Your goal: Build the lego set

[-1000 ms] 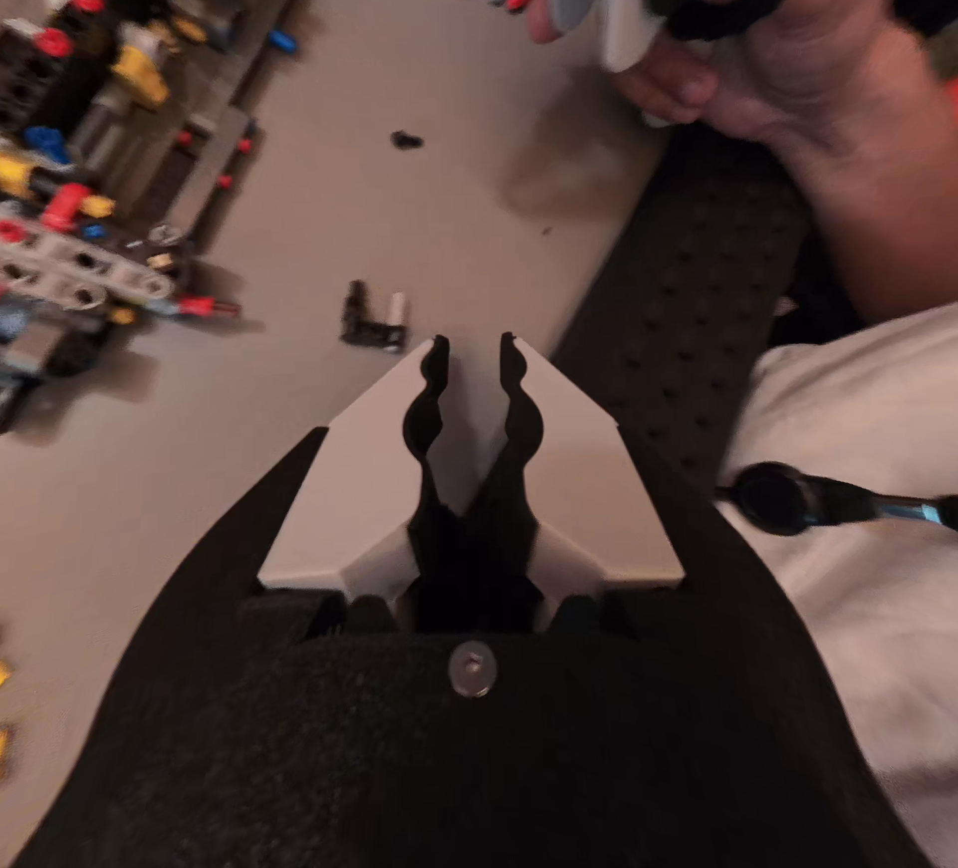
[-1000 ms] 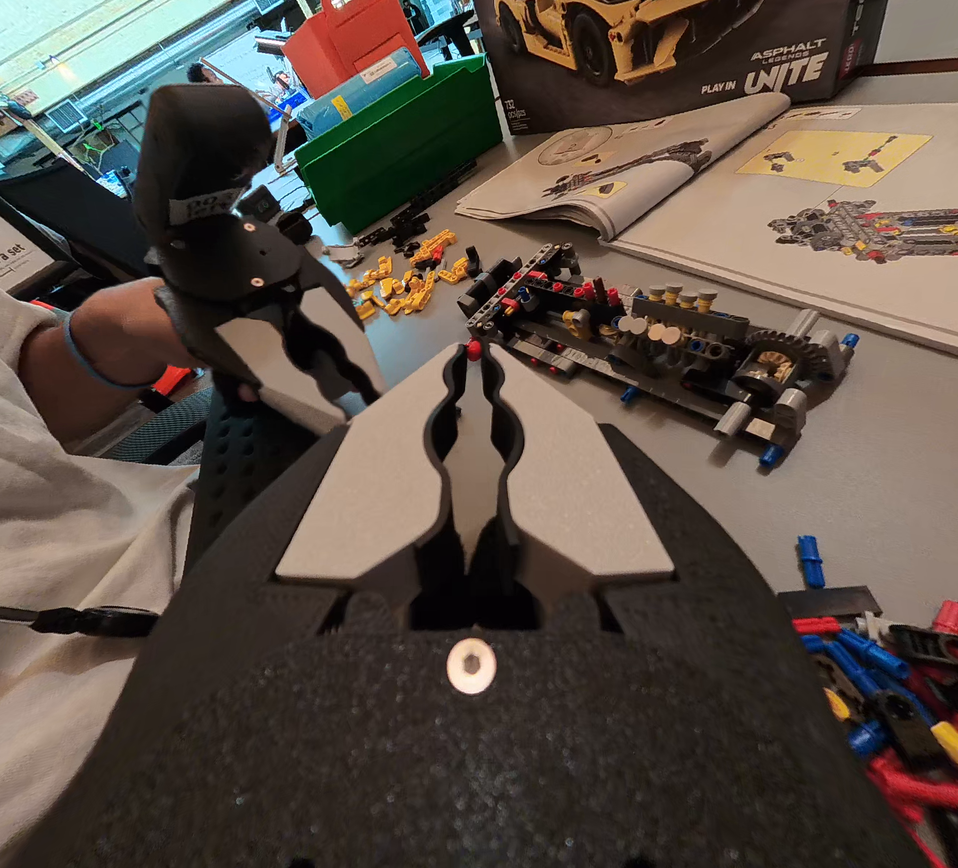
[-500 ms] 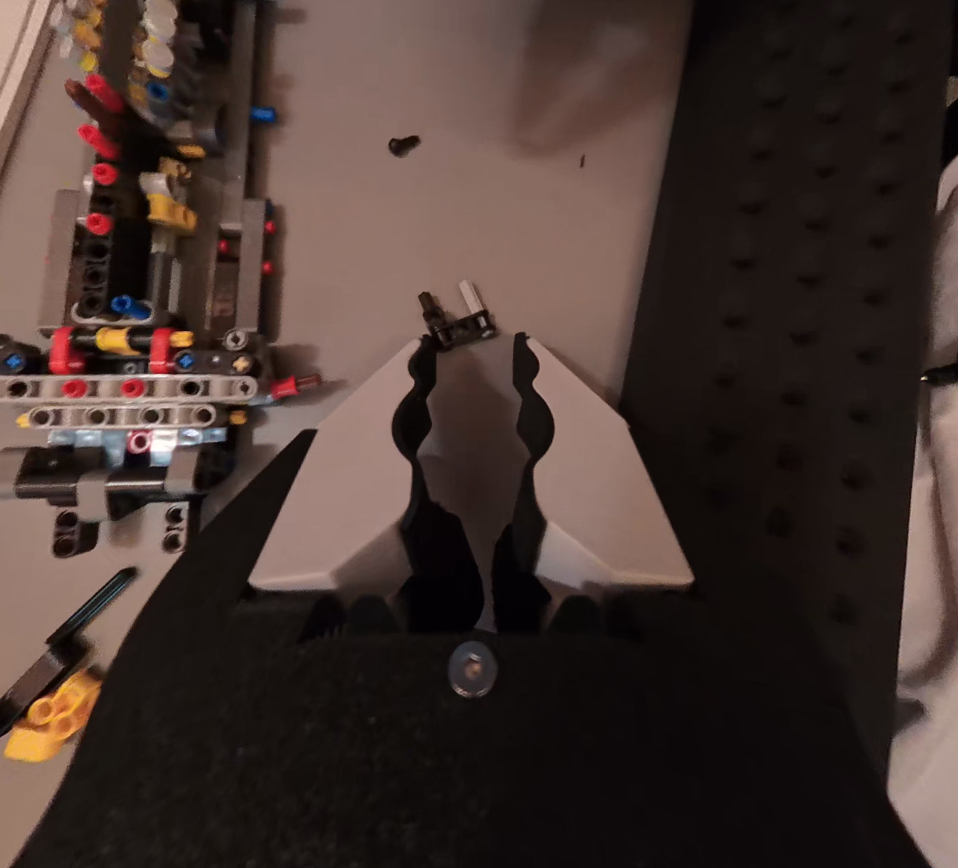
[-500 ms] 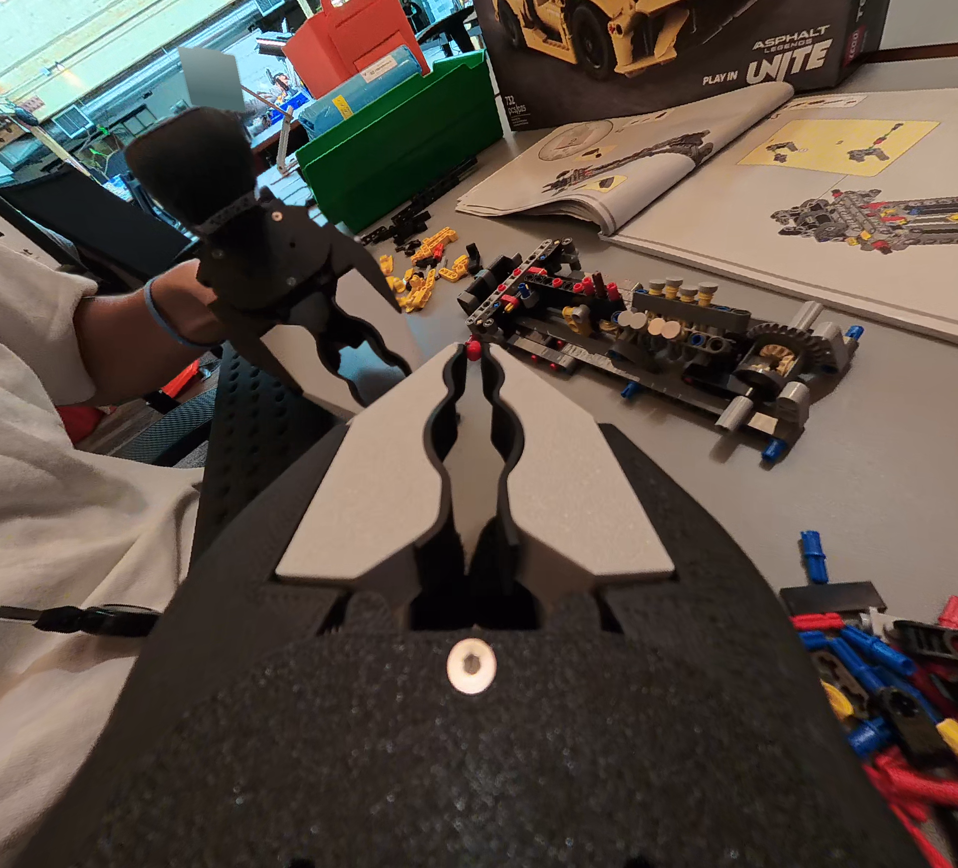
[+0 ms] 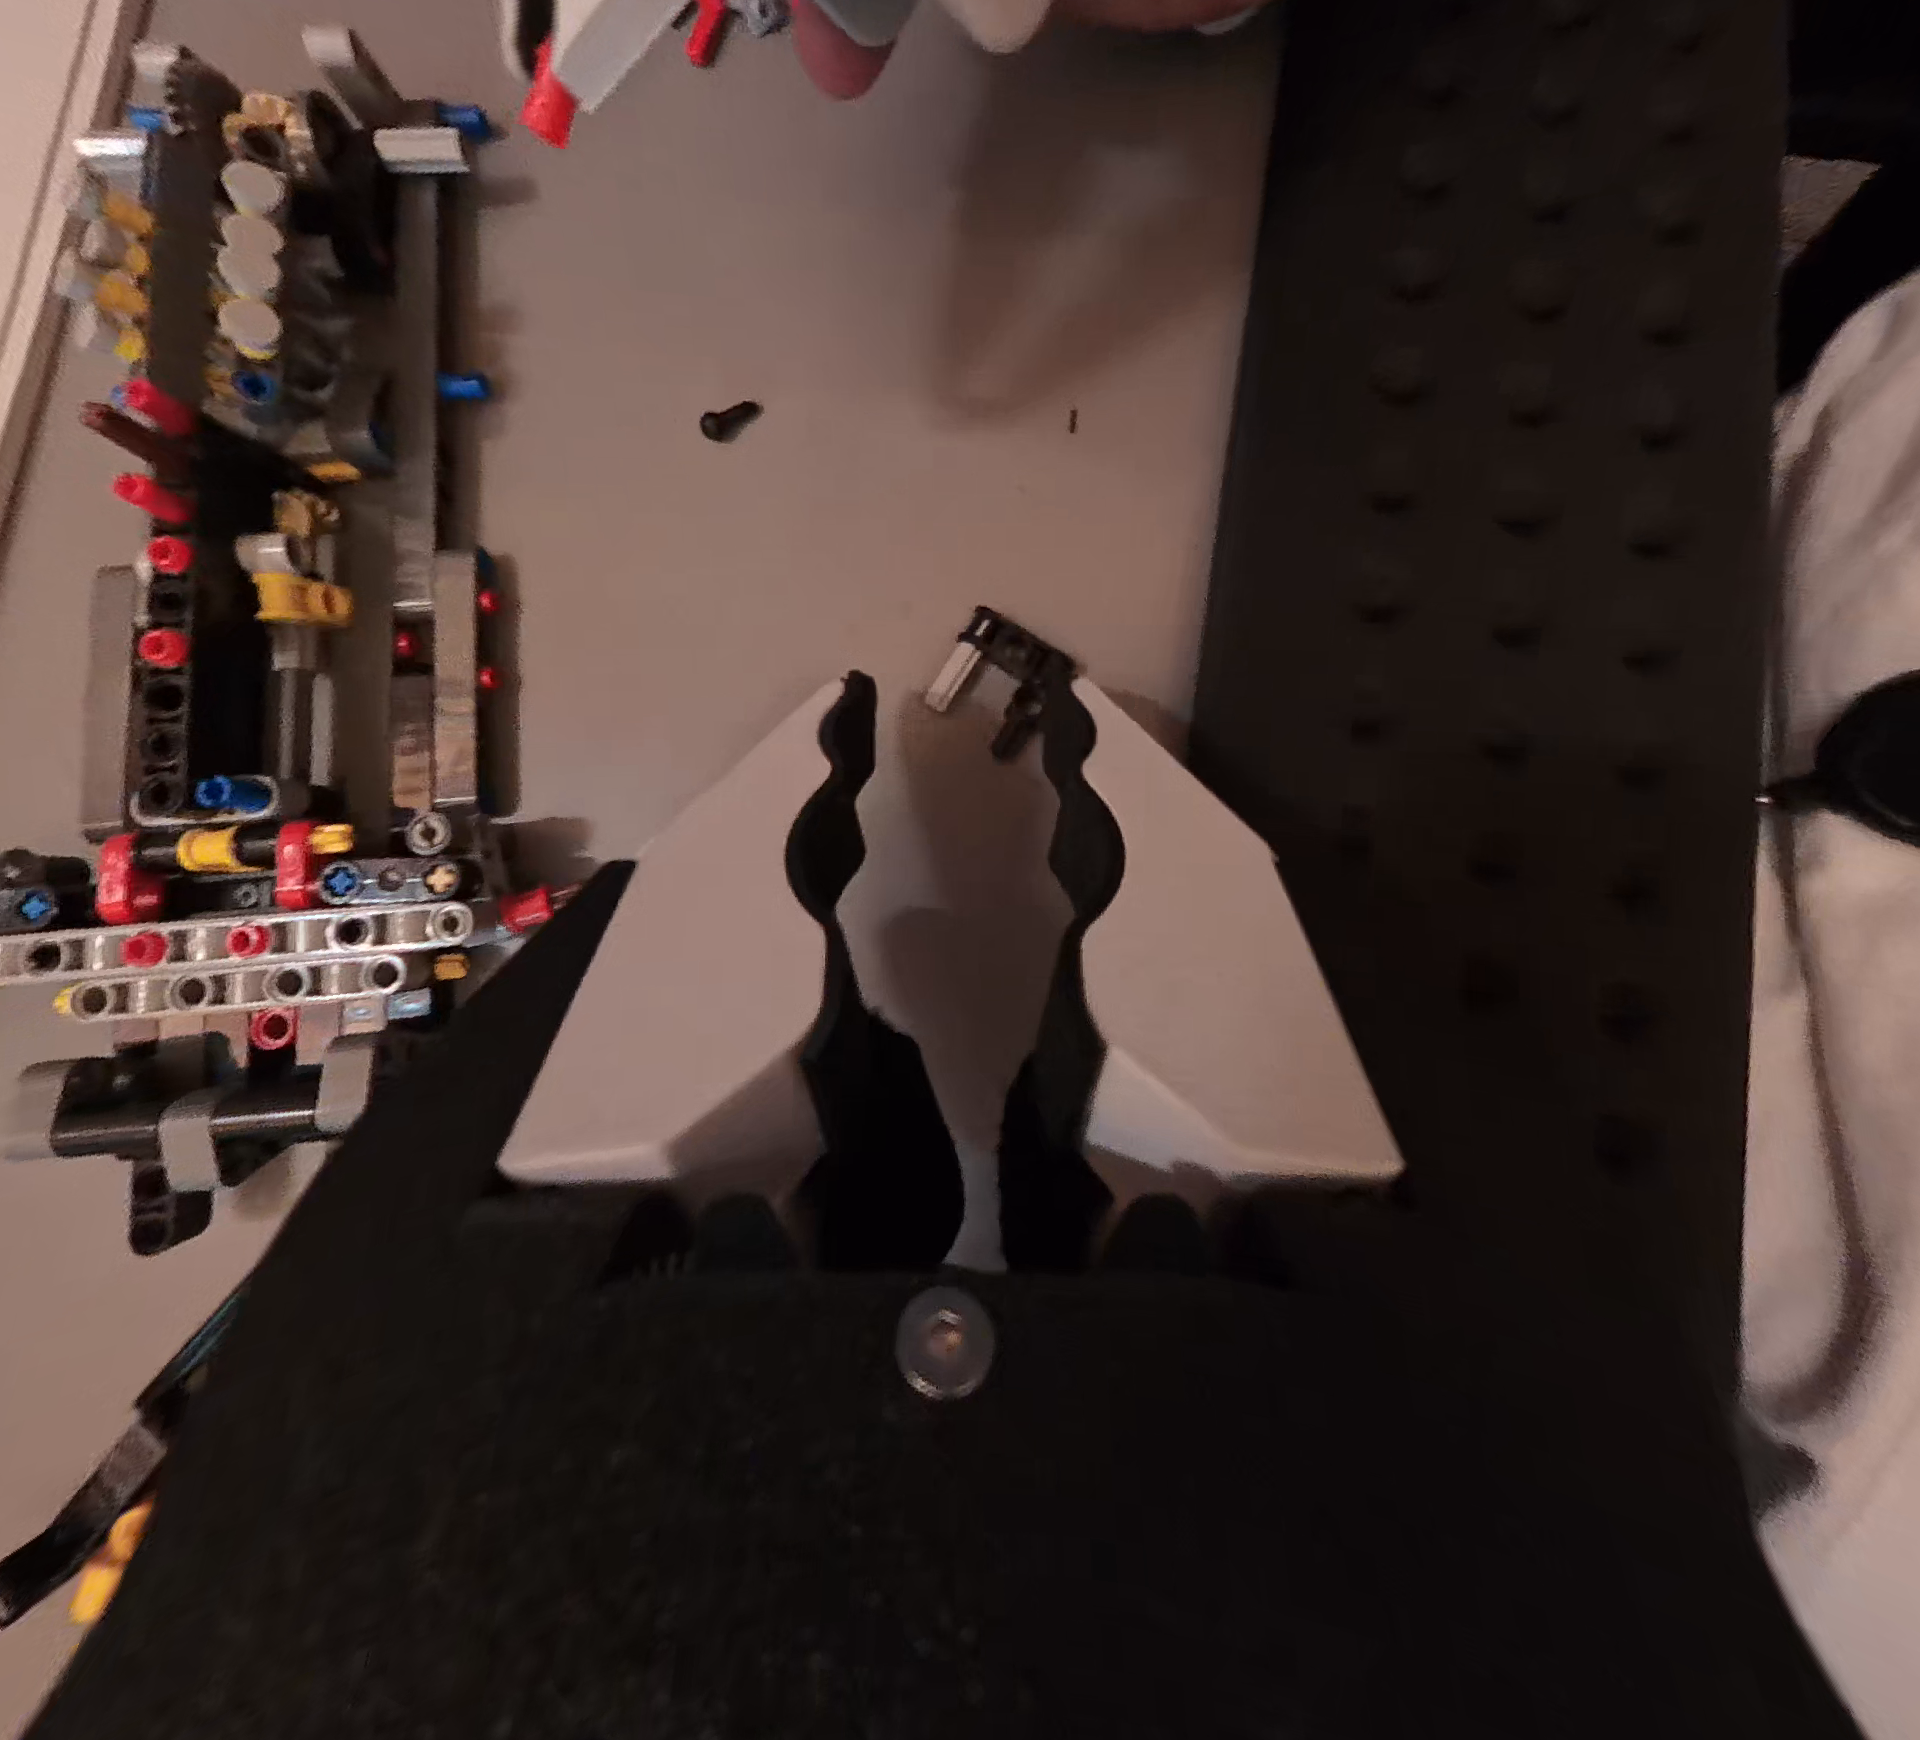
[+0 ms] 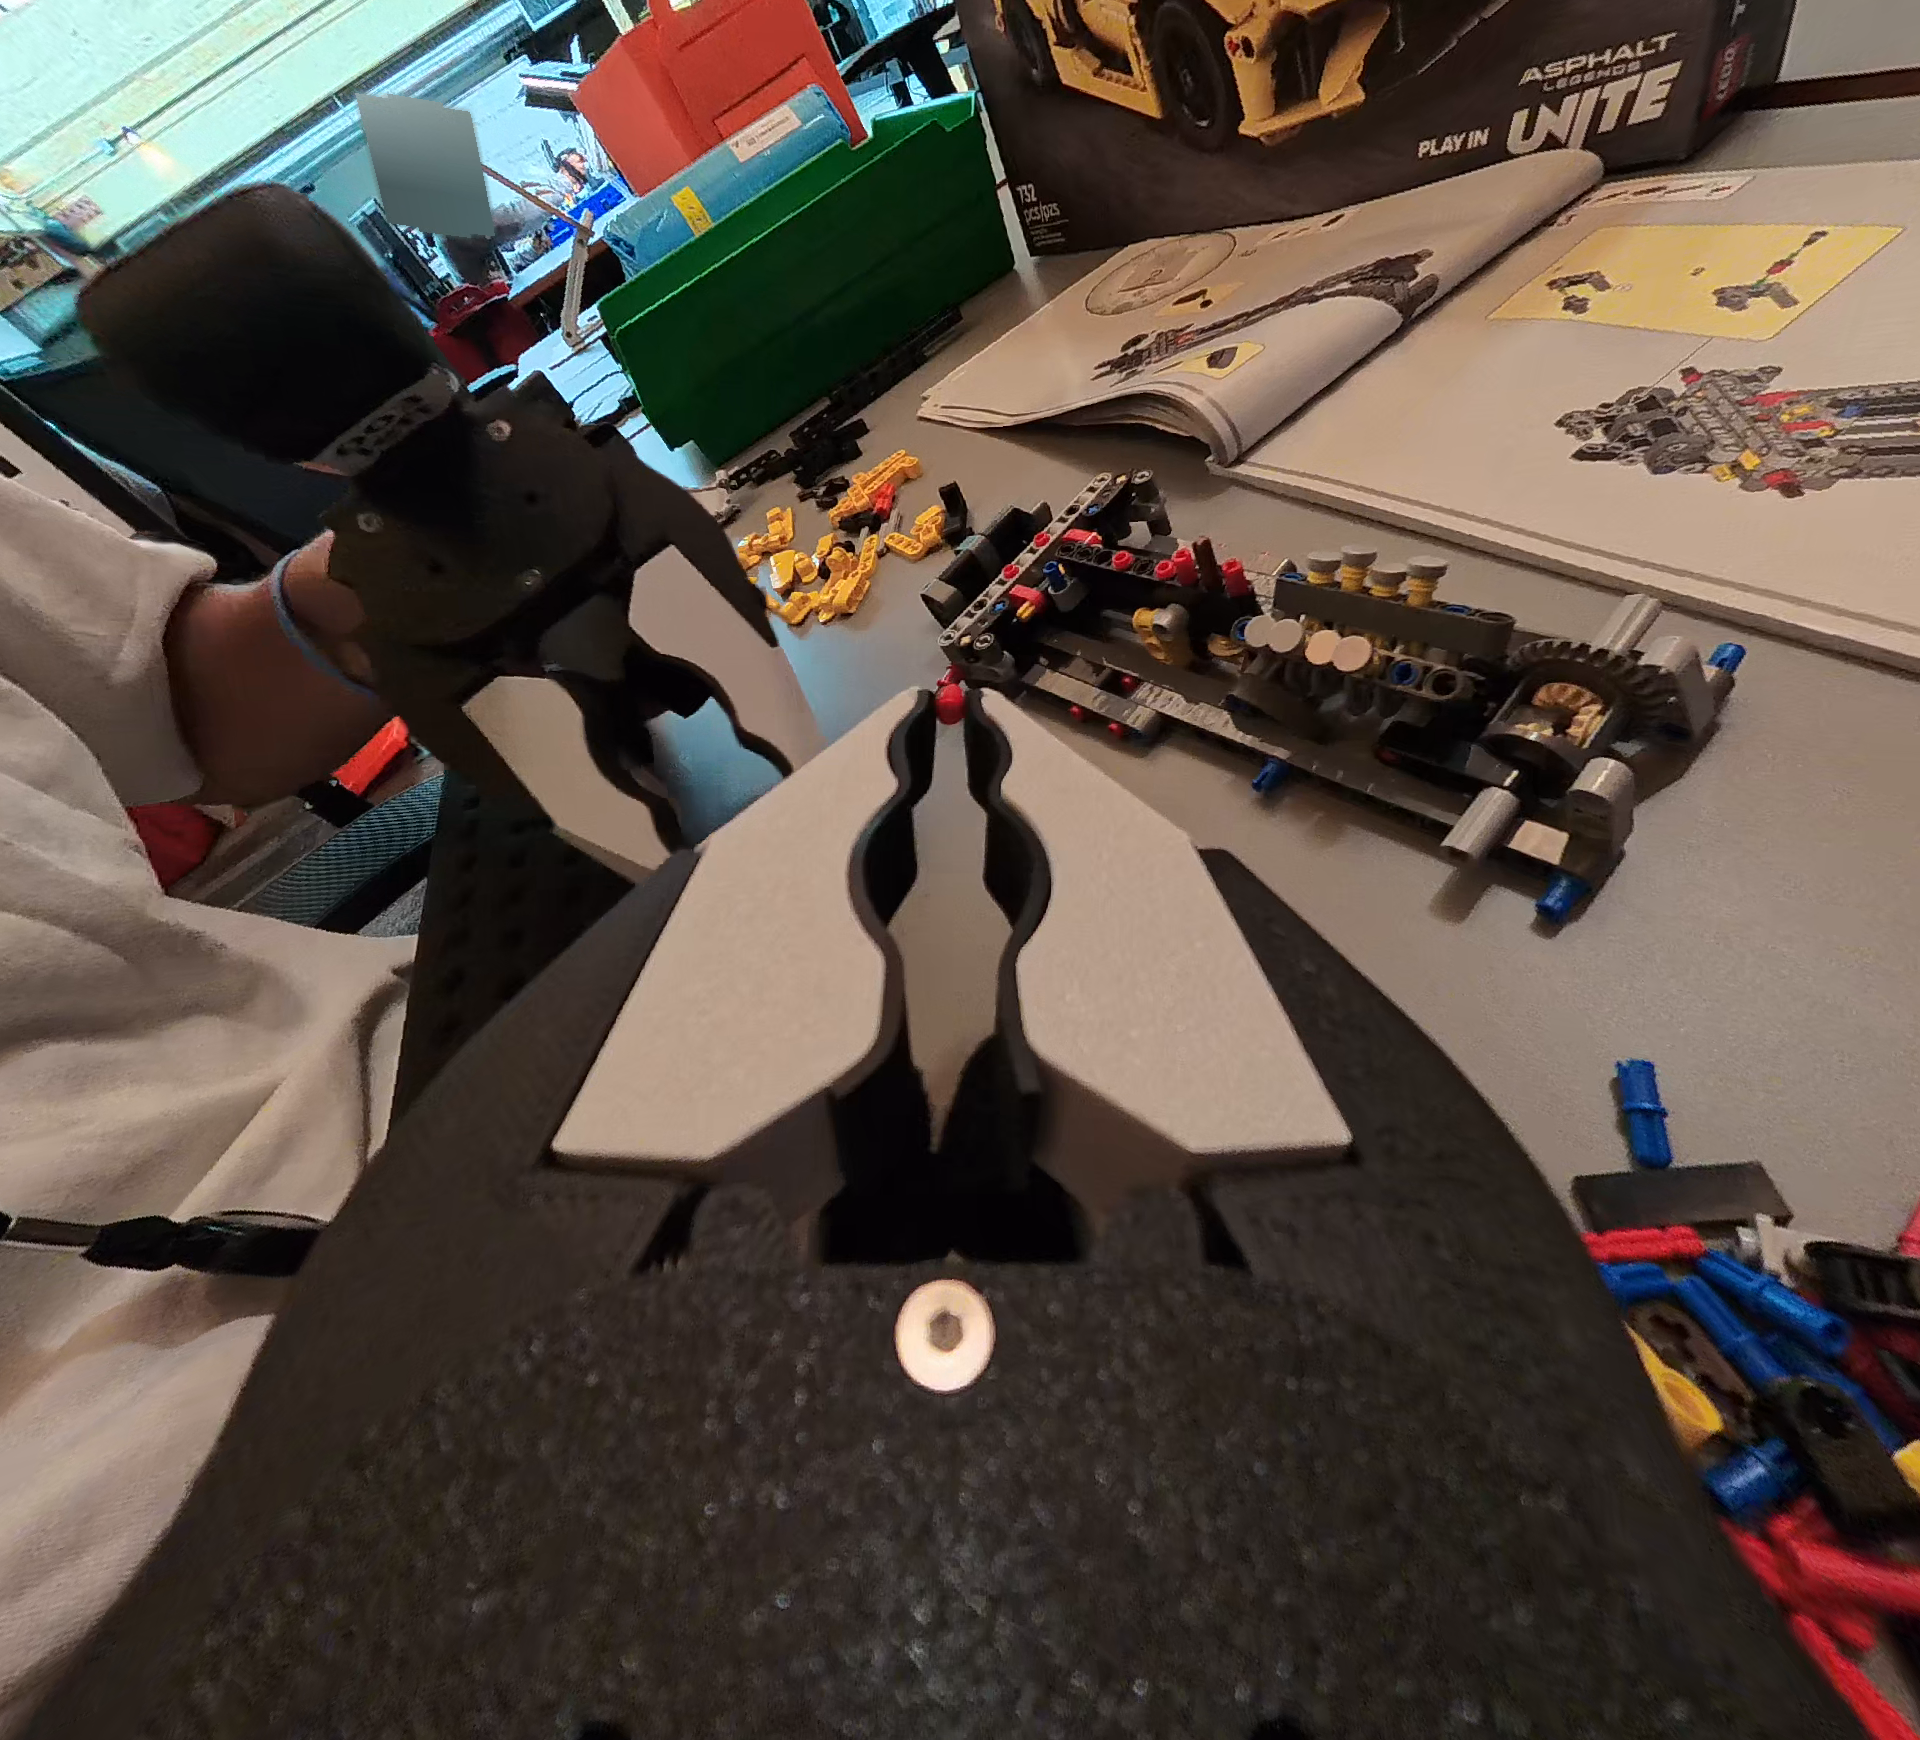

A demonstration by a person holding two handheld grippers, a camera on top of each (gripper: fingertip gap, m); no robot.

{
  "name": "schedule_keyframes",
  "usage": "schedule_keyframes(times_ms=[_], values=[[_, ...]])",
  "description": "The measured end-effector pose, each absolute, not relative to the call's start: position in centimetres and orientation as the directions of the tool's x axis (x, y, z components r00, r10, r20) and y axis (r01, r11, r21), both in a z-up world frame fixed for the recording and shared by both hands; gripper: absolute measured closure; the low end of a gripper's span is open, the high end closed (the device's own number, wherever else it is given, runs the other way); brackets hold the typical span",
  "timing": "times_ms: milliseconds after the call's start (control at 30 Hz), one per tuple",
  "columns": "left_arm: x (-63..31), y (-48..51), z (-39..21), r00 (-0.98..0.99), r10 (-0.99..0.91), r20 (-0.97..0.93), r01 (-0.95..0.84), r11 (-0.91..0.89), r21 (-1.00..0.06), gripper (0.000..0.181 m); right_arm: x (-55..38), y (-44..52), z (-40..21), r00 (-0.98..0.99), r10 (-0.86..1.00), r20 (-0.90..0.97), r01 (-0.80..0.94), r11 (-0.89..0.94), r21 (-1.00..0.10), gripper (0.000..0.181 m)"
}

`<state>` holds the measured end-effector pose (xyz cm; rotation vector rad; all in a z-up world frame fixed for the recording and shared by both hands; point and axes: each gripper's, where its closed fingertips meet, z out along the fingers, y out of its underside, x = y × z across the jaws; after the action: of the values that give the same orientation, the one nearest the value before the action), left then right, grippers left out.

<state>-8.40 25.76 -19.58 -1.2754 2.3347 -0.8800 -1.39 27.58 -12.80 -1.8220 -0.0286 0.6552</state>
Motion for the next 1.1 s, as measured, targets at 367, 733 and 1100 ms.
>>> schedule_keyframes(times_ms=[367, 733, 1100], values=[[-8.8, 24.2, -20.7, -0.777, -0.628, -0.037, -0.426, 0.568, -0.704, 0.160, -2.0, 27.5, -13.1, 0.832, 0.355, -0.425, -0.288, -0.379, -0.880, 0.177], [-9.3, 26.9, -18.3, -0.621, -0.783, -0.033, -0.553, 0.468, -0.689, 0.160, -7.9, 26.4, -15.1, 0.753, 0.569, -0.330, -0.024, -0.478, -0.878, 0.178], [-10.2, 26.8, -20.1, -0.651, -0.759, -0.021, -0.581, 0.516, -0.629, 0.160, -10.5, 26.8, -18.3, 0.749, 0.634, -0.195, 0.230, -0.524, -0.820, 0.177]])
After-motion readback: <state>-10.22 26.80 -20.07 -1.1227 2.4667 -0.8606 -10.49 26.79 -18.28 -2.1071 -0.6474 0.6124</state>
